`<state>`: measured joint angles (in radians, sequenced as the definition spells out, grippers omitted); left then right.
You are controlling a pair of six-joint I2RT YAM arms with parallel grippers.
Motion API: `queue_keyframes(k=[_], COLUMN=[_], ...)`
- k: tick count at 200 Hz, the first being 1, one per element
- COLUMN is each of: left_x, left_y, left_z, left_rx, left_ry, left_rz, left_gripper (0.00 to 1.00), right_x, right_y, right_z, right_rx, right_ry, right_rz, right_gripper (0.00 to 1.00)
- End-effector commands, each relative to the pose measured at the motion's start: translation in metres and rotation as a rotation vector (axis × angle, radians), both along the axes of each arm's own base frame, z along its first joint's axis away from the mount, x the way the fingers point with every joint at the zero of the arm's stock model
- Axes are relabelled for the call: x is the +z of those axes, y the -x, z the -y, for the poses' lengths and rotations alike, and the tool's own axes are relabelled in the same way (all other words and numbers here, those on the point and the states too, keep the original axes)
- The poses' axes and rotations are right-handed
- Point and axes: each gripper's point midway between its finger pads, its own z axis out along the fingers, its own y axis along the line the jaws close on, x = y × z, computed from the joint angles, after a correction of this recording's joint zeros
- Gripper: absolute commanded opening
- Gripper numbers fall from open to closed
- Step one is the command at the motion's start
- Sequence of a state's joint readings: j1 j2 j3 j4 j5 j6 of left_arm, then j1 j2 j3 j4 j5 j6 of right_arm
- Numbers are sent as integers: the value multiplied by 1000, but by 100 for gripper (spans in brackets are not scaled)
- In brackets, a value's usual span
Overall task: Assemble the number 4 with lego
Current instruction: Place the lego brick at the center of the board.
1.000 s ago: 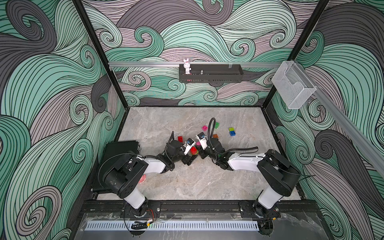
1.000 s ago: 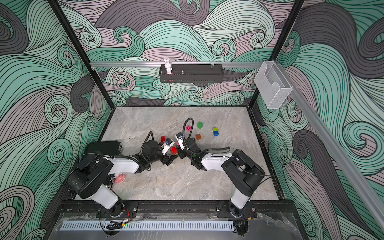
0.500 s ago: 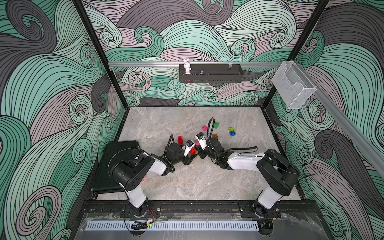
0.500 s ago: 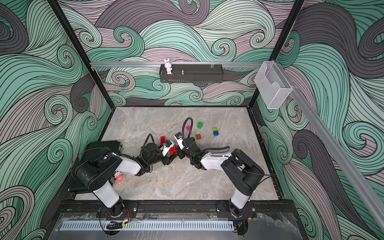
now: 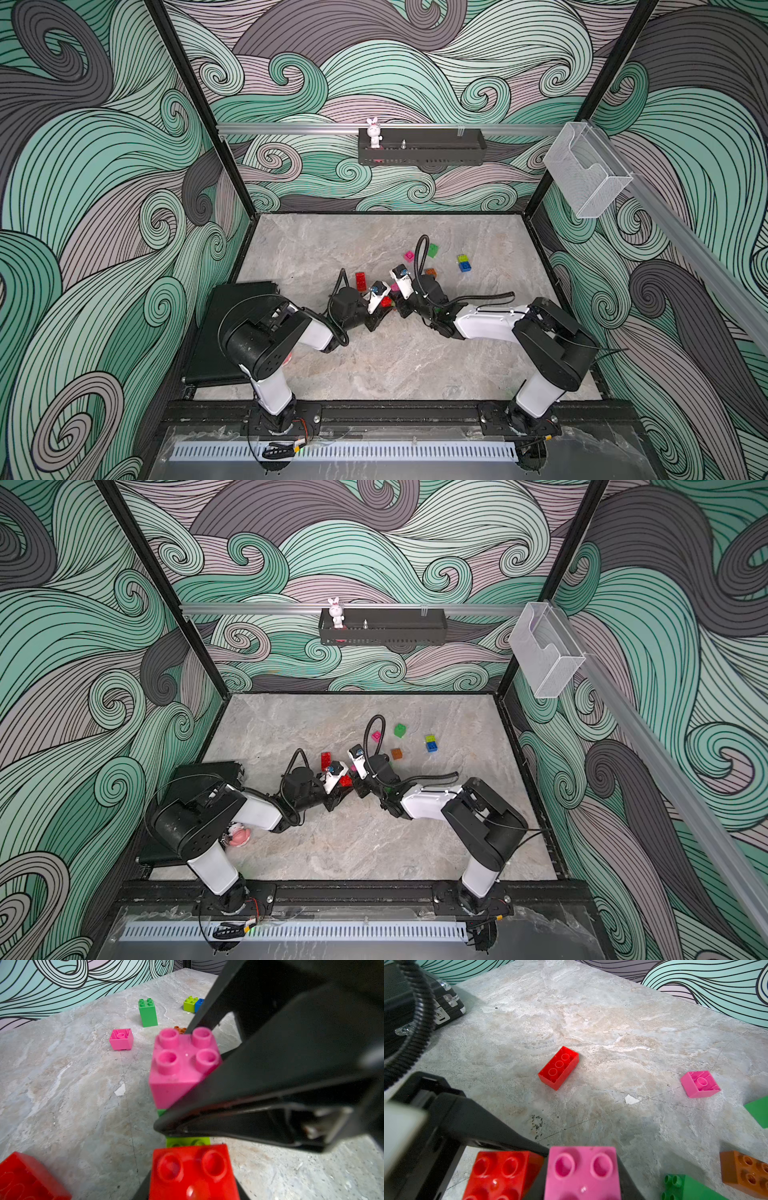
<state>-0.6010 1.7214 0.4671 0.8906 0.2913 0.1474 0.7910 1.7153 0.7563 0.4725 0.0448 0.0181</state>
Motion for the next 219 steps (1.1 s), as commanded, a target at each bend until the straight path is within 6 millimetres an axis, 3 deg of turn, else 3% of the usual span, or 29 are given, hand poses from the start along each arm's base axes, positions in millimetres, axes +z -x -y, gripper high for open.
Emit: queue_keyframes(k=[1, 94, 137, 162, 192, 219], left_x=[-3, -1, -1, -1, -2, 0], left_y=[-2, -1, -4, -4, -6, -8], left_z=[1, -1, -4, -4, -6, -7], left_rx=[-13, -15, 11, 12, 27, 49], left_ry=[-12, -37, -49, -48, -52, -44], left_rz=[7, 20, 31, 27, 22, 11], left_gripper=[35, 0, 0, 0, 0, 0], right_x=[-127, -105, -84, -71, -39, -10], right_y=[97, 88, 75, 72, 70, 79], right_z=[58, 51, 43, 37, 34, 45], right_rx=[89, 74, 58, 61, 66, 83], right_ry=[345, 316, 296, 269, 214, 203], right_rz=[-450, -414, -375, -368, -323, -281], right_gripper=[9, 27, 36, 47, 58, 67])
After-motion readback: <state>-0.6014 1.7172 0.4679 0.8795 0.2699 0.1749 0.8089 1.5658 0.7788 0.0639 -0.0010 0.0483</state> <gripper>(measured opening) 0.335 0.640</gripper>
